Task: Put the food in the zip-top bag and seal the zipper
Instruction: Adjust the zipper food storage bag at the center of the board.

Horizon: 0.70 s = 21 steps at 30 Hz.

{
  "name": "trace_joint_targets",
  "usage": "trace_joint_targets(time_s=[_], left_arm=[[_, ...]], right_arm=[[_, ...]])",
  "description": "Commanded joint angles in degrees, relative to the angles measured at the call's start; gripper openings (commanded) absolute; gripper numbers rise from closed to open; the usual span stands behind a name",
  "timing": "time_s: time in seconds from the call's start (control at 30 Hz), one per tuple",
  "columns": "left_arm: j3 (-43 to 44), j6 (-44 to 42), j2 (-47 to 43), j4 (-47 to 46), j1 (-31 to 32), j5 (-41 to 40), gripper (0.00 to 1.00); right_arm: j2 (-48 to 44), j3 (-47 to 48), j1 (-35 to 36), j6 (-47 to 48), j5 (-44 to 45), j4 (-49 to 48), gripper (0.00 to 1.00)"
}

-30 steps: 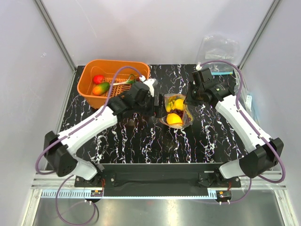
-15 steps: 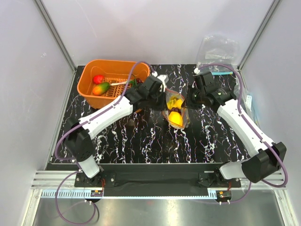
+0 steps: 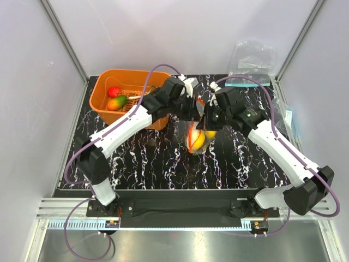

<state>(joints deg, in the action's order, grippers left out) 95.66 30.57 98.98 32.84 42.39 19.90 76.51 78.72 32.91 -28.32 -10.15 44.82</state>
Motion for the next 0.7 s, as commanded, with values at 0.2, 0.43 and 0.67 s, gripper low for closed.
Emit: trace_joint_targets(time_s=[0.2, 0.43, 0.67], left_arm=[[-8.9, 3.97, -4.14, -8.06, -0.29, 6.55, 0.38], [-11.98, 4.41, -4.67, -9.46, -0.47, 7.87, 0.52], [-12.69, 2.83, -6.52, -7.79, -2.57, 6.64, 0.57]], right_arm=[[0.48, -1.81, 3.57, -0.86, -2.86, -4.83, 0.0], [-0.31, -6.64, 3.48, -1.13, -3.3, -6.85, 0.02], [-5.22, -7.35, 3.48, -0.6, 1.18, -6.85, 0.4]])
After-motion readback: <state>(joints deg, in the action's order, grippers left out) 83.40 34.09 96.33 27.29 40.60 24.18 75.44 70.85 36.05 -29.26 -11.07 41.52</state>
